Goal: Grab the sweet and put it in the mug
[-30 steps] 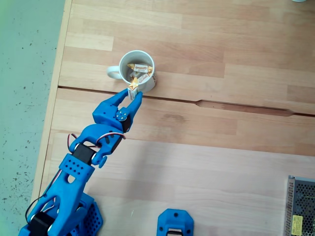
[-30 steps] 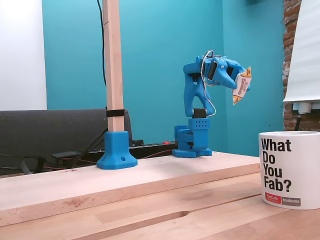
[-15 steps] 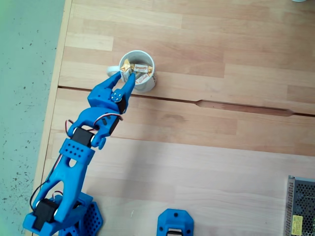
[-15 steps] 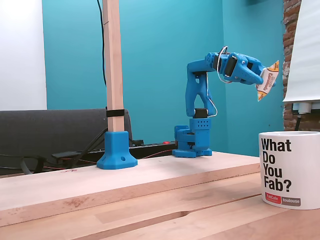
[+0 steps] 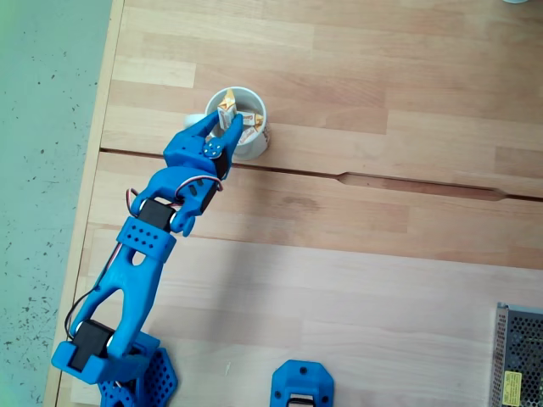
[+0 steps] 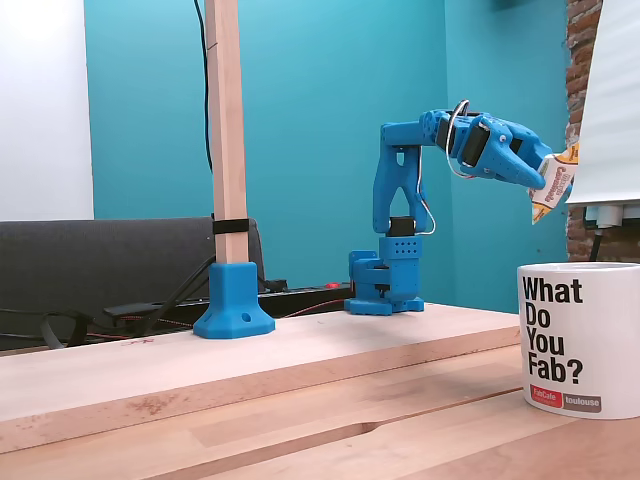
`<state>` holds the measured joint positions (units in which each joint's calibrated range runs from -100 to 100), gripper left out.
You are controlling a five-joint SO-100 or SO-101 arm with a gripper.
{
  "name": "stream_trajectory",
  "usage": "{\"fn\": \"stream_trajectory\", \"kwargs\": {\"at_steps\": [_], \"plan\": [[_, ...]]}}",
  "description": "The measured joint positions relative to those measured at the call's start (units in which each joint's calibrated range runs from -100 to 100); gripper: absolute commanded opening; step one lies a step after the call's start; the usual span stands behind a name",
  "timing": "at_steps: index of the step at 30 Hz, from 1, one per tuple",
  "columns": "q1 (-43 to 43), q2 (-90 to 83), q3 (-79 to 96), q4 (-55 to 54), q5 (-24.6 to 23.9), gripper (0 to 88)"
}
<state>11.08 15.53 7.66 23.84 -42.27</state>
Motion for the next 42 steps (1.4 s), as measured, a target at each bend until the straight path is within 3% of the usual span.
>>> {"fn": "stream_trajectory", "kwargs": {"at_steps": [17,28,42], "plan": [[0.0,2.6,-2.0,0.0,0.0,0.2],[-3.4,2.6,-2.5,0.0,0.0,21.8],[-3.4,2.6,-2.5,0.0,0.0,22.1]]}}
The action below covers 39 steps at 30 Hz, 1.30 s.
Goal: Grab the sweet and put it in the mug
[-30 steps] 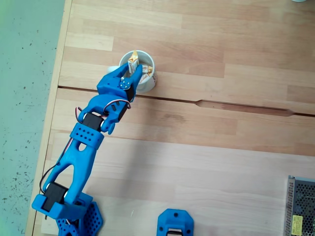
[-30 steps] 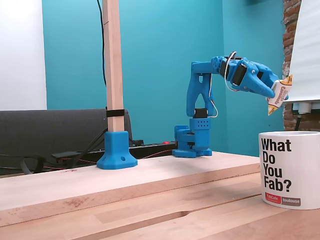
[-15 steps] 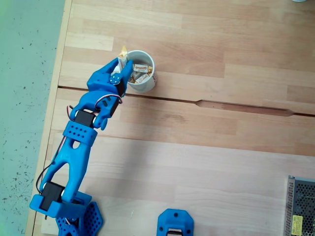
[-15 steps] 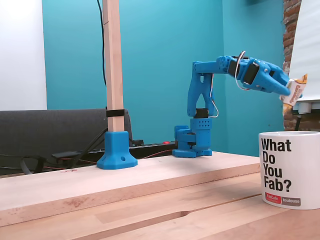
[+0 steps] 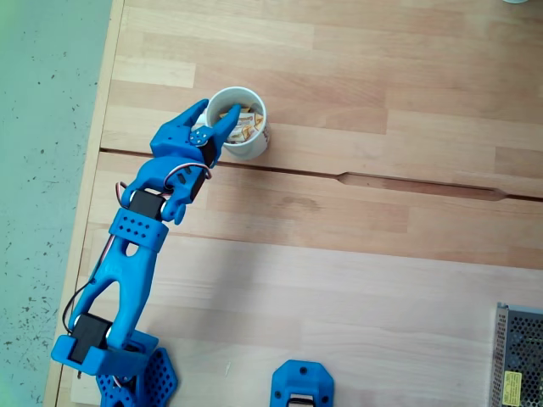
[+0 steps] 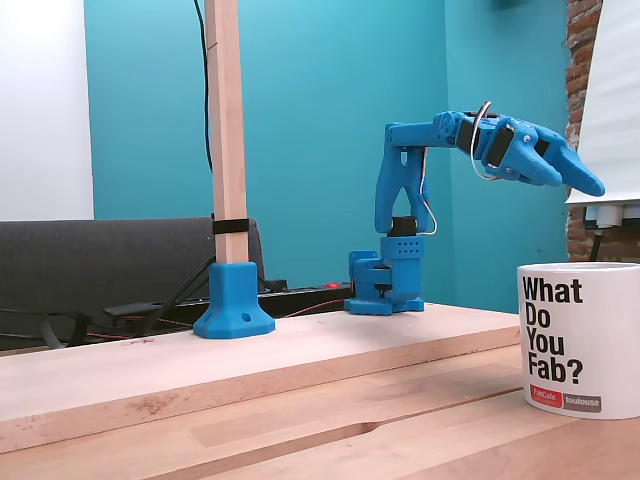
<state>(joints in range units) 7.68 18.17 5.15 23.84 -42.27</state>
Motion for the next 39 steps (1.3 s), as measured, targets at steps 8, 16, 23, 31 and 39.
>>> {"fn": "stream_trajectory", "kwargs": {"at_steps": [8,16,23,31,39], "plan": [[0.0,-0.5,0.0,6.2,0.0,2.8],[-0.1,-11.1,0.0,26.9,-0.9,0.0],[-0.1,-25.9,11.2,37.8,-5.7,0.0],[-1.8,-49.2,43.2,37.6,-6.3,0.0],[-8.8,-70.4,70.7,37.6,-6.3,0.0]]}}
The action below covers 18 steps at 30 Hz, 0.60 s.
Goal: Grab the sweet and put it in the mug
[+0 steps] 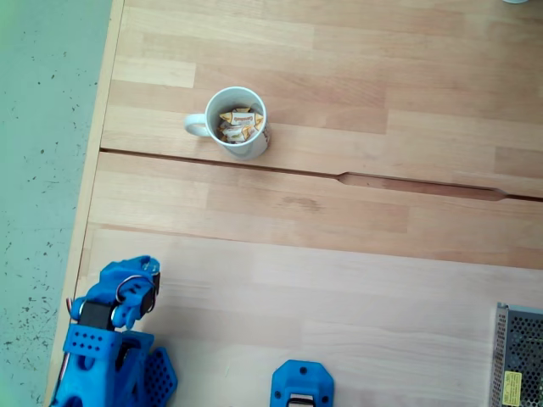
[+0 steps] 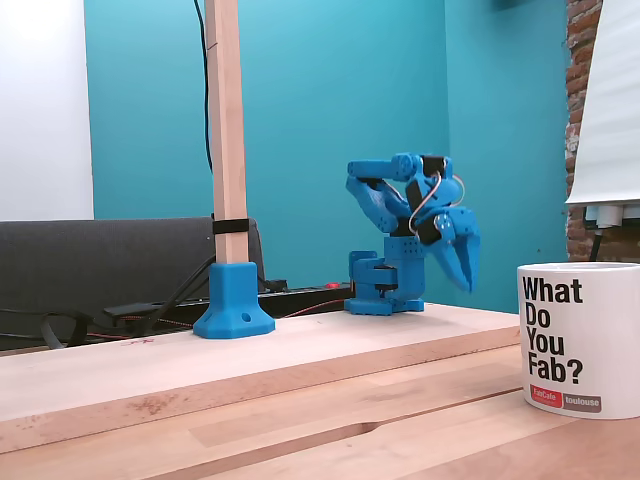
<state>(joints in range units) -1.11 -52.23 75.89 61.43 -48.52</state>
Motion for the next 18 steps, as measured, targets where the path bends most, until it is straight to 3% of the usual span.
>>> {"fn": "stream_trajectory", "kwargs": {"at_steps": [9,18], "plan": [[-3.2,-18.7,18.9,-0.1,-0.1,0.0],[-3.2,-25.8,23.3,0.2,-0.5,0.0]]}}
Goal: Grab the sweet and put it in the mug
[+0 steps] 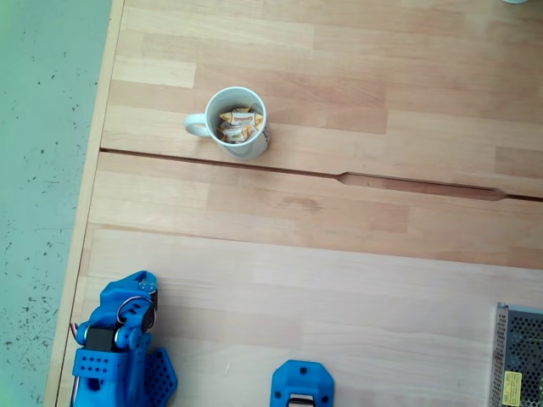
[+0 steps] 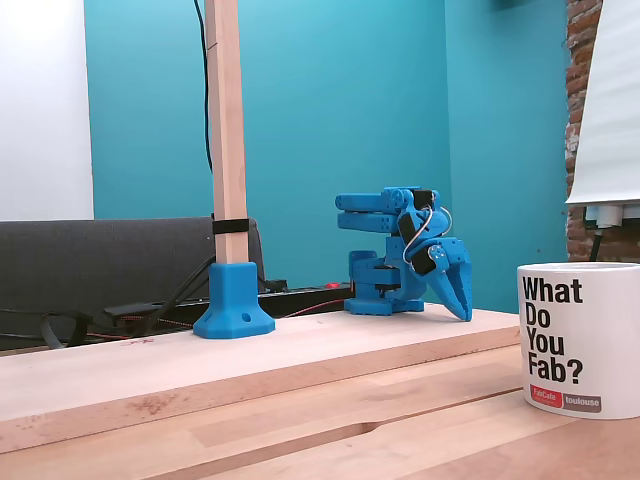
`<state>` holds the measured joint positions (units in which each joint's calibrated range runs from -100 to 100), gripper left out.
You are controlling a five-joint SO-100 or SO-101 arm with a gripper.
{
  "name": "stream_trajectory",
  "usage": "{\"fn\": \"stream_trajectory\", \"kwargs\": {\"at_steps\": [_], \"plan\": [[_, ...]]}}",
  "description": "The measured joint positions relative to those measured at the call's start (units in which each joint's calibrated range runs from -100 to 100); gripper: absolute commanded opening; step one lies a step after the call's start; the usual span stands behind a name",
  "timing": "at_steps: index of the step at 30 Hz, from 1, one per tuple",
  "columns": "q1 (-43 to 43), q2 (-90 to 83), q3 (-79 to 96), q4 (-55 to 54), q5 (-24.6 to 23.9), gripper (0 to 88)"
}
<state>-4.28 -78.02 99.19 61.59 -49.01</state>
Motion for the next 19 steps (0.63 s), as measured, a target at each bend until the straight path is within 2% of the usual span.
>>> {"fn": "stream_trajectory", "kwargs": {"at_steps": [19], "plan": [[0.0,-0.3,0.0,0.0,0.0,0.0]]}}
